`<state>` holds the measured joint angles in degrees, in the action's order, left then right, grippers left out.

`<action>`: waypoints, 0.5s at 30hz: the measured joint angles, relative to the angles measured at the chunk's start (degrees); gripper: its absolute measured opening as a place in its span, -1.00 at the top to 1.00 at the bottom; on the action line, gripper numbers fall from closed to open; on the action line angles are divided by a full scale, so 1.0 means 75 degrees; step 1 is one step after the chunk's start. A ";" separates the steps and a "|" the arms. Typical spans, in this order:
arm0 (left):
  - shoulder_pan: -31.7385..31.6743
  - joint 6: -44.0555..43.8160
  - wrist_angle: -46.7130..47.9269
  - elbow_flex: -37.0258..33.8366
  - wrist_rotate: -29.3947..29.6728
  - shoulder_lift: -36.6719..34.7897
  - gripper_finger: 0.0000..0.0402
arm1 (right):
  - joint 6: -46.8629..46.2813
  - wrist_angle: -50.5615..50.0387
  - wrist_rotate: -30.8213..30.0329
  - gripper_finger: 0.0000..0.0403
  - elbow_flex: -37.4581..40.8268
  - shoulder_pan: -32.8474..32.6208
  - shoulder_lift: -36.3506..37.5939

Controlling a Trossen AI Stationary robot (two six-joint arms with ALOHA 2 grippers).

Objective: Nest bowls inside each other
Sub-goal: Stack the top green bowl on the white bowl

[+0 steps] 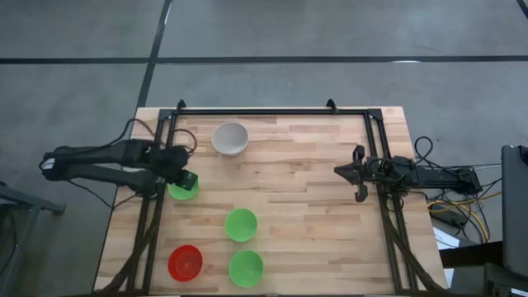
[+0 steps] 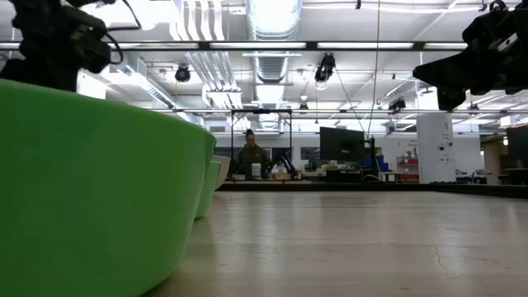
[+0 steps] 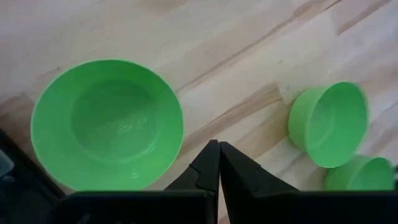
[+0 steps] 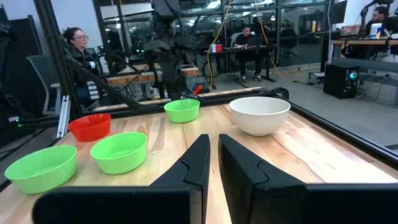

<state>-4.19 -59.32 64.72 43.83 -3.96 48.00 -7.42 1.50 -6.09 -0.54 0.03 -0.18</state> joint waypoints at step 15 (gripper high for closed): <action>-0.0343 0.0606 -0.0105 -0.0020 0.0002 0.0879 0.93 | 0.0000 0.0000 -0.0003 0.83 0.0000 0.0000 0.0000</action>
<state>-6.76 -54.78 63.94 43.68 -3.94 54.59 -7.42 1.50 -6.11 -0.54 0.03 -0.19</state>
